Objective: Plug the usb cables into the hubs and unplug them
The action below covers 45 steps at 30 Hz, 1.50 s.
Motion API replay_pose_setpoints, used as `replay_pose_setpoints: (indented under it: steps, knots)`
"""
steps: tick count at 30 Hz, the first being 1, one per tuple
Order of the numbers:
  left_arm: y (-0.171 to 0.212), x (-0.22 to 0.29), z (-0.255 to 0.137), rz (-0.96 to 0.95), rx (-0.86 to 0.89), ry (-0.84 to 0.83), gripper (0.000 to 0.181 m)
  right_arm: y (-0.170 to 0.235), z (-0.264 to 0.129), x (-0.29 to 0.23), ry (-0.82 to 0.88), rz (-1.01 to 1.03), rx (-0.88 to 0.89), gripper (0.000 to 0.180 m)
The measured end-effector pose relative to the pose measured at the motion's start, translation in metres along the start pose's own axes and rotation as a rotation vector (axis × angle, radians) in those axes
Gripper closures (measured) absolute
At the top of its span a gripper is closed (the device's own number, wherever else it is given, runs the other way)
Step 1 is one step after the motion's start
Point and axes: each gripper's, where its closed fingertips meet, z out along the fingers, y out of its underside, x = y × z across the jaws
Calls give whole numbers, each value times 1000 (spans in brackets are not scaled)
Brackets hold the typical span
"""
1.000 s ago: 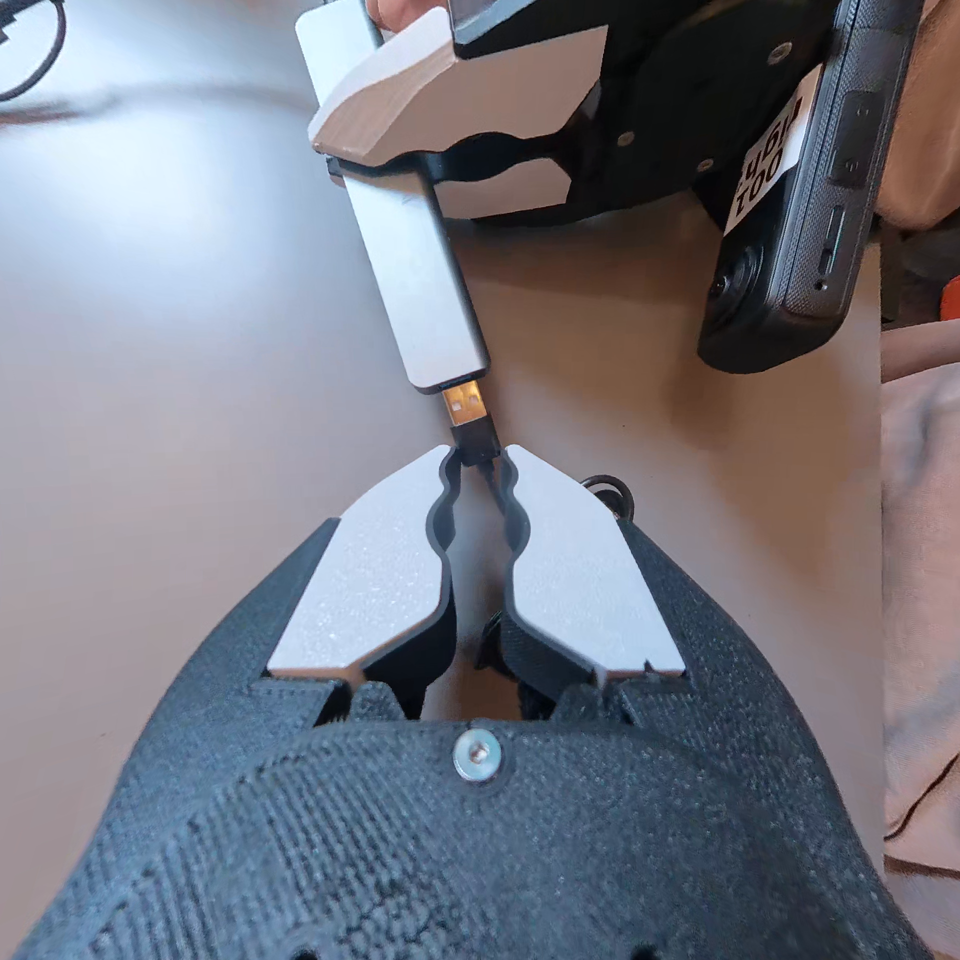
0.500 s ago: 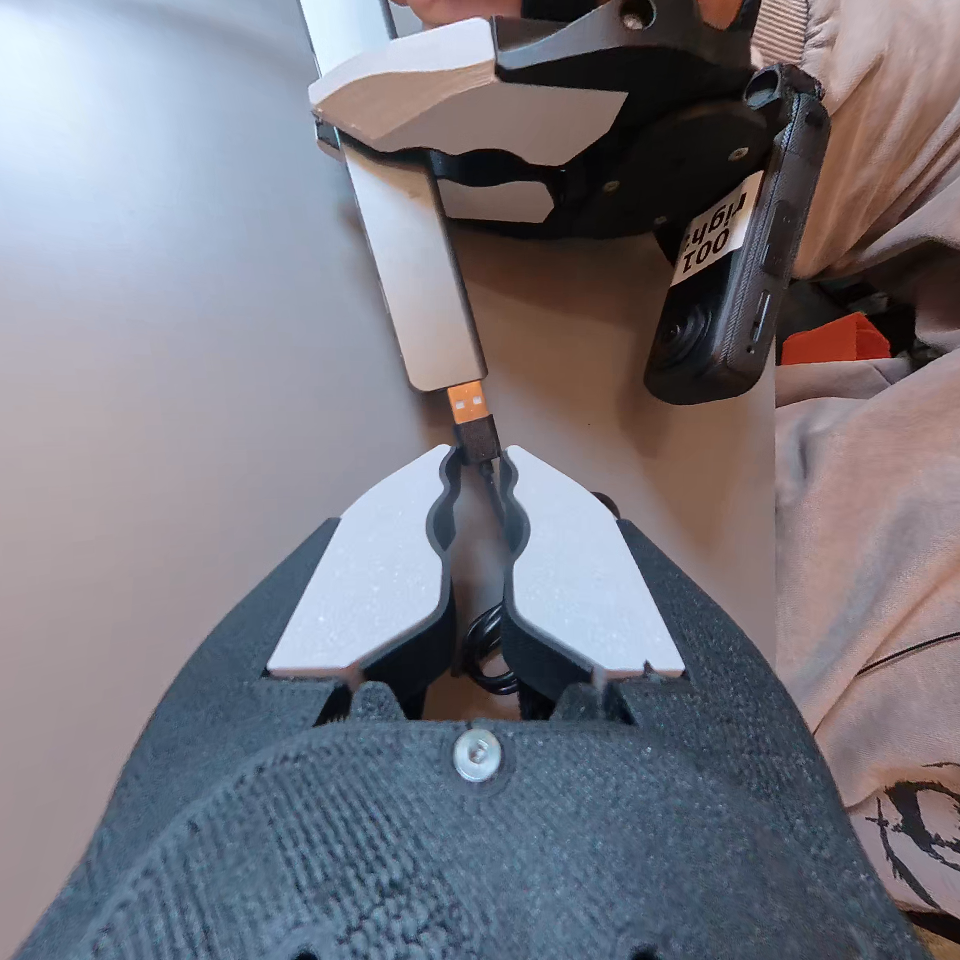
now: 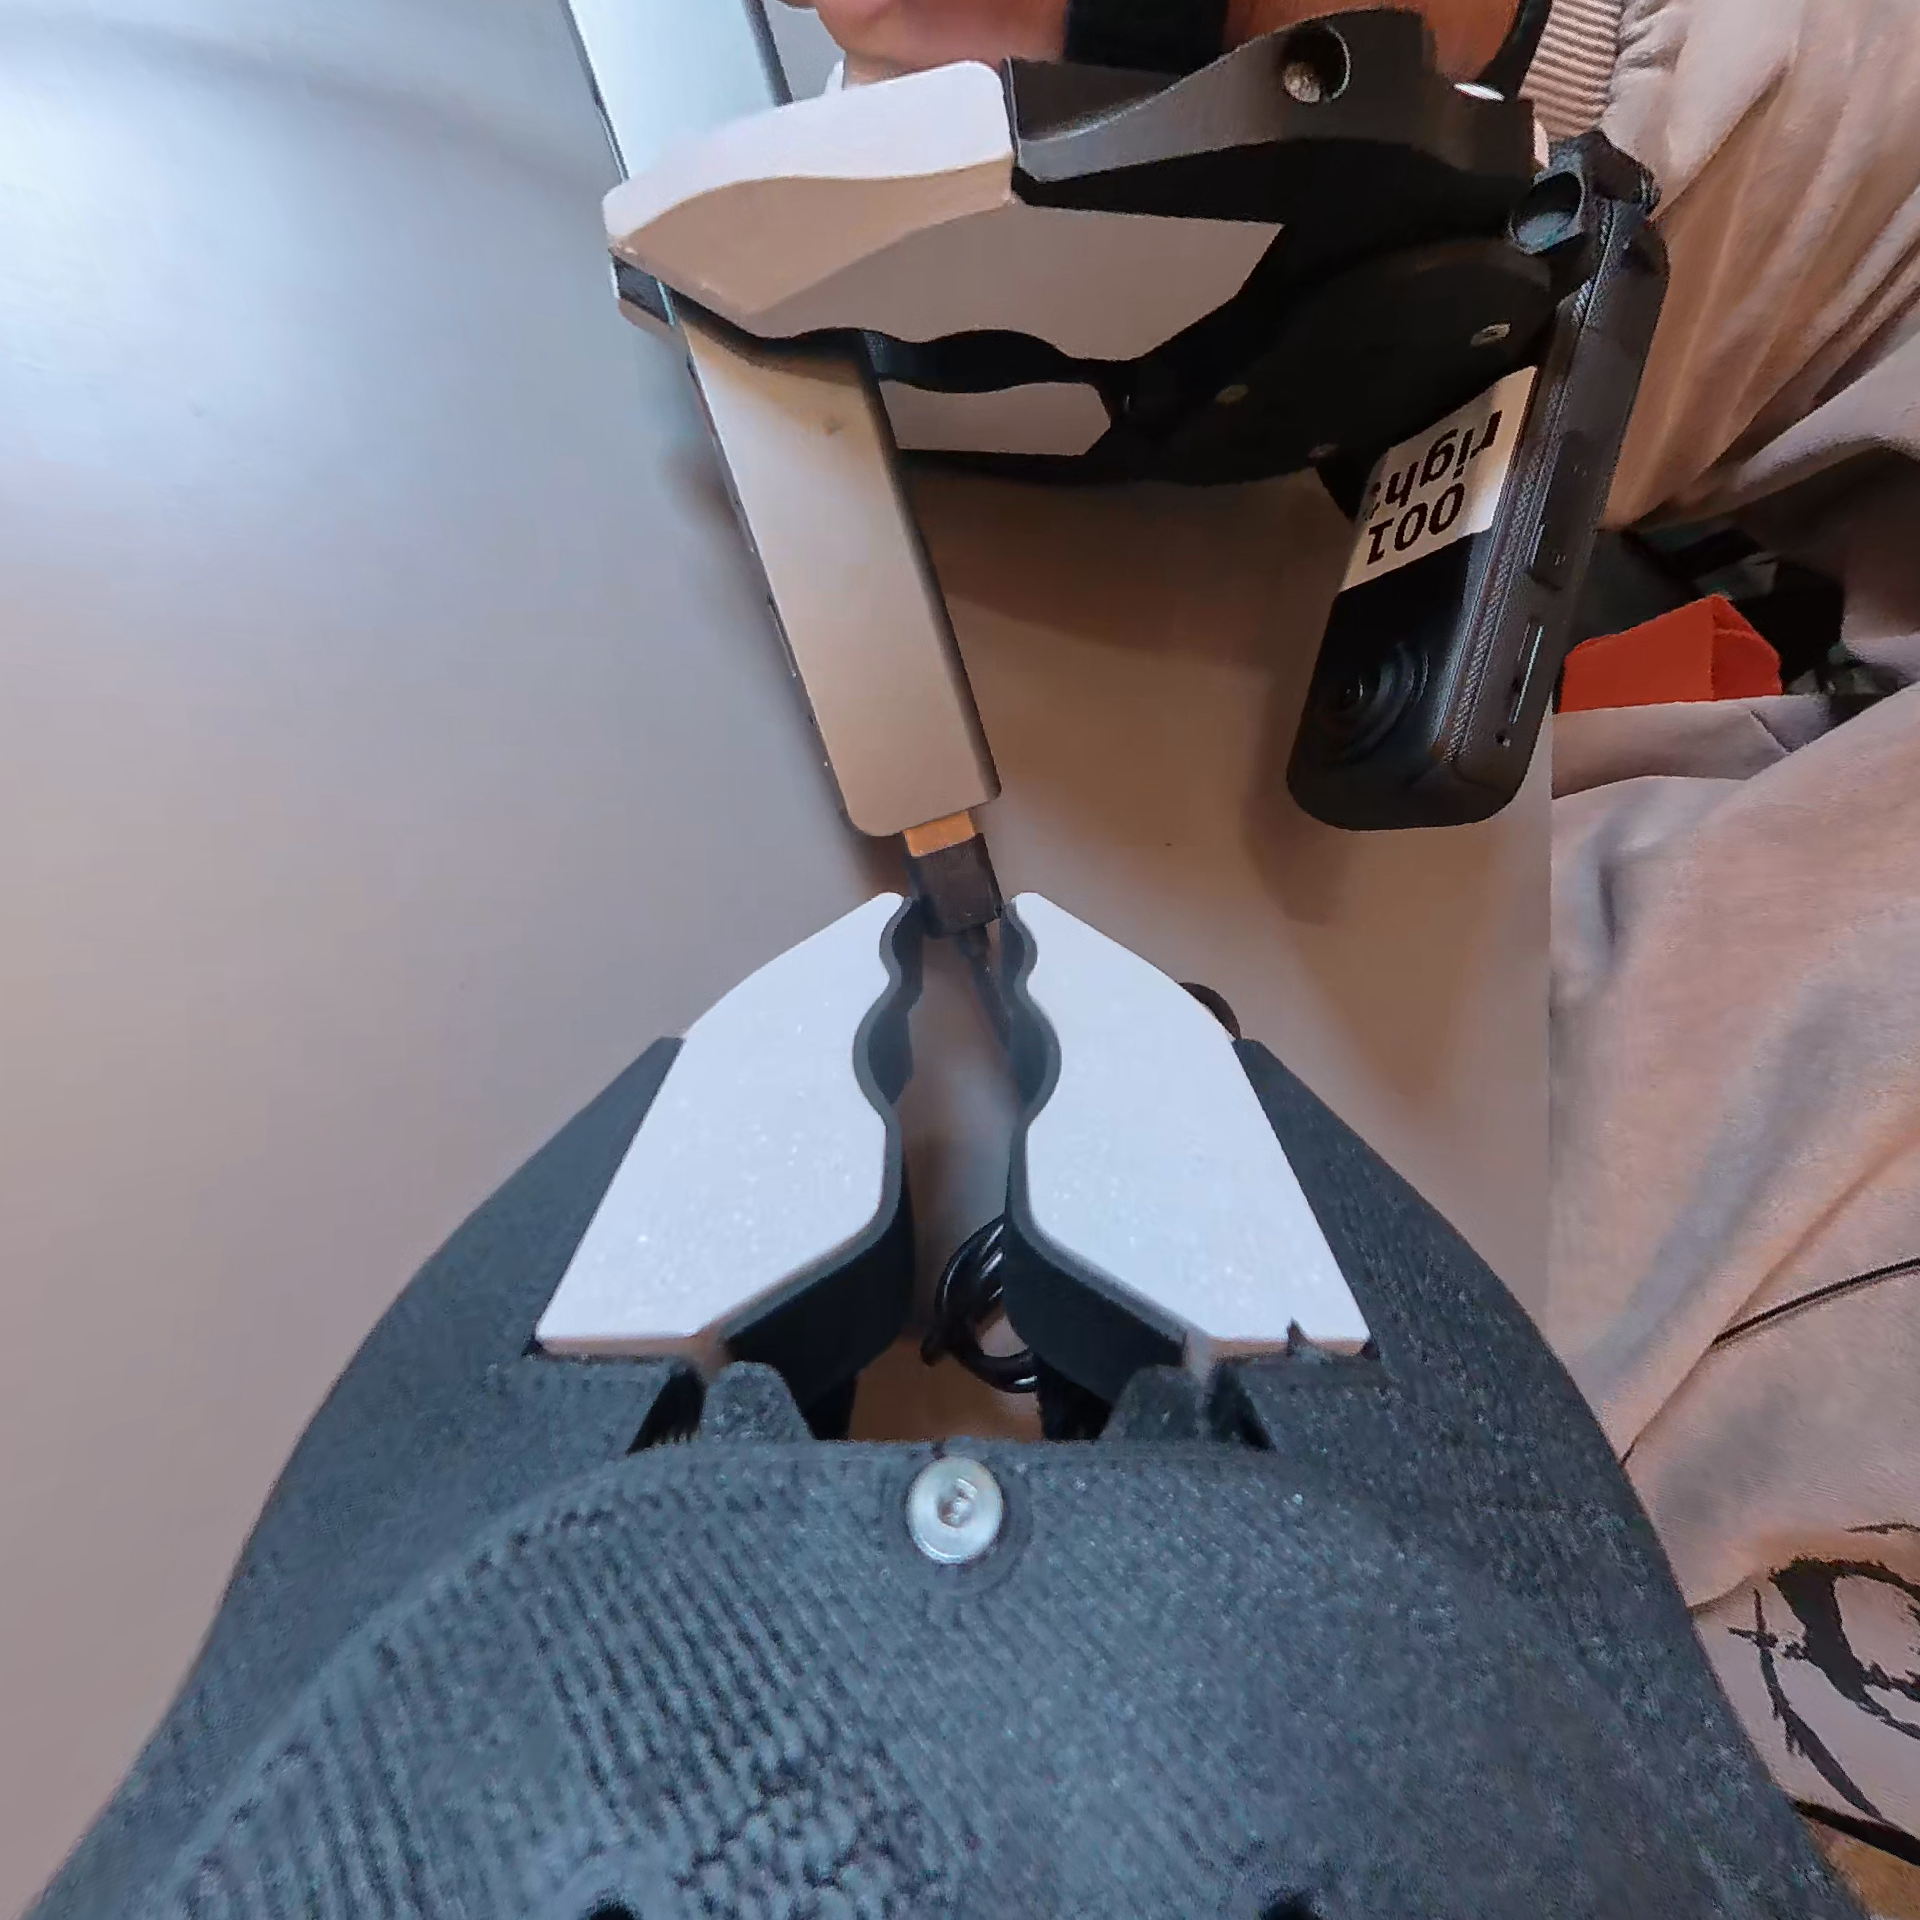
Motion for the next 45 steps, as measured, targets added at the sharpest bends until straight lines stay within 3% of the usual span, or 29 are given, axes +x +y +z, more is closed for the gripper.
replay_pose_setpoints:
  steps: [7,10,16,20,22,28,31,35,45]
  knots:
    - [-5,1,1,13,43,1,166,3,0,-1,-19,24,-10,169]
    - [-27,3,-16,76,179,-34,165,15,2,5,-33,129,-21,168]
    - [-74,19,-89,249,555,-95,160,18,-8,28,-2,356,51,168]
    - [-55,-6,-81,447,428,-325,152,4,-17,41,14,457,127,168]
    - [-52,1,-66,547,377,-342,148,-2,-21,47,14,504,157,168]
    - [-79,51,-53,823,504,-385,150,-38,-47,65,-16,671,455,168]
    - [-84,78,-46,942,541,-372,168,-52,-60,76,-61,792,617,168]
    - [-92,81,-38,956,511,-428,169,-56,-64,76,-156,938,710,168]
    - [-77,44,-35,884,226,-615,170,-56,-59,63,-272,926,618,152]
